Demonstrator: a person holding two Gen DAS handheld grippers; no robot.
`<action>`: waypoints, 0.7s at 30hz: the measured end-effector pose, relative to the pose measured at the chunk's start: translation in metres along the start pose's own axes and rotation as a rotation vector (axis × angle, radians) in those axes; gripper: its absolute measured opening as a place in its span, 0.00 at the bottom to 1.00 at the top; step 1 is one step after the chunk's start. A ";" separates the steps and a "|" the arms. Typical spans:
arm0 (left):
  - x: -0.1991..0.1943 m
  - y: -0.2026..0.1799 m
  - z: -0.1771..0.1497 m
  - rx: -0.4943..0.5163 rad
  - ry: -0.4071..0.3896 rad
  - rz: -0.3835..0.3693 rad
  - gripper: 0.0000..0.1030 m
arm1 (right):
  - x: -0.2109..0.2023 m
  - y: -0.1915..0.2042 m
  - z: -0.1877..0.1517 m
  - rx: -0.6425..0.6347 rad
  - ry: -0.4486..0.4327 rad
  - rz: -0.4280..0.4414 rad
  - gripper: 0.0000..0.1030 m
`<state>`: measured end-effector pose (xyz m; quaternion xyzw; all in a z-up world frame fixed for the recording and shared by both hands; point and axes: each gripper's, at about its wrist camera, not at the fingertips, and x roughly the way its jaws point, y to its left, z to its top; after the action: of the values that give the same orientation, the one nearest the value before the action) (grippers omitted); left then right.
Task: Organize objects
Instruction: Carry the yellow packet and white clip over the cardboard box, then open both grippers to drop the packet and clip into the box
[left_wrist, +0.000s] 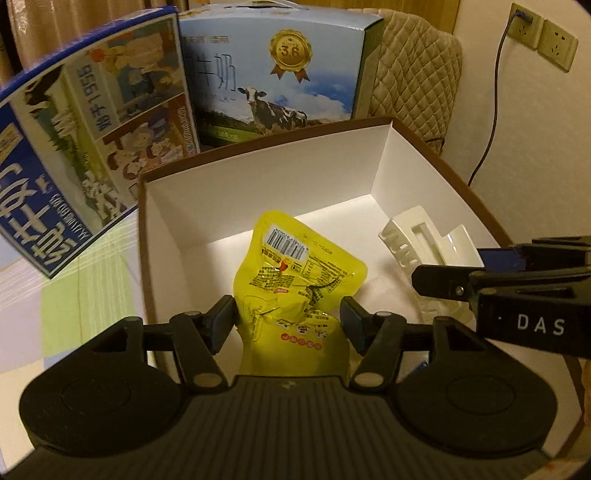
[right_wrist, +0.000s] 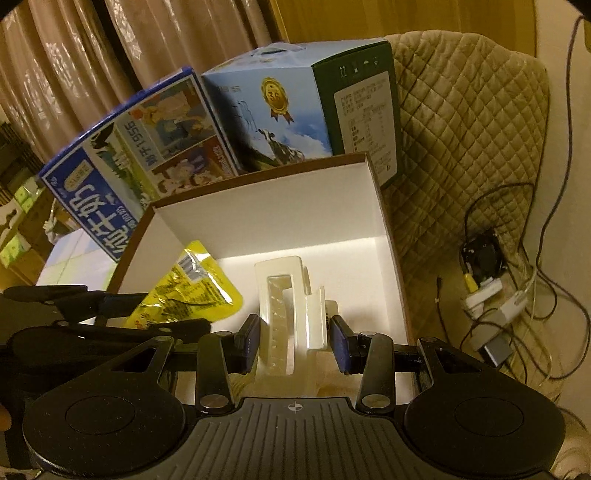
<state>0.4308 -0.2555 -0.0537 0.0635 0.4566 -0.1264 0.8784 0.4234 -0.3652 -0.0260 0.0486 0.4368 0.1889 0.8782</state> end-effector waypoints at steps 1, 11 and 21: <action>0.004 -0.001 0.001 0.007 -0.001 0.004 0.62 | 0.002 0.000 0.002 -0.004 0.000 -0.003 0.37; 0.008 0.007 0.011 0.024 -0.038 0.037 0.74 | 0.015 -0.002 0.012 -0.039 0.012 -0.007 0.37; -0.008 0.019 0.008 0.007 -0.056 0.033 0.79 | 0.022 -0.002 0.019 -0.037 -0.009 -0.002 0.38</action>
<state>0.4376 -0.2379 -0.0428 0.0705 0.4302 -0.1154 0.8925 0.4506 -0.3578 -0.0313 0.0327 0.4293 0.1960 0.8810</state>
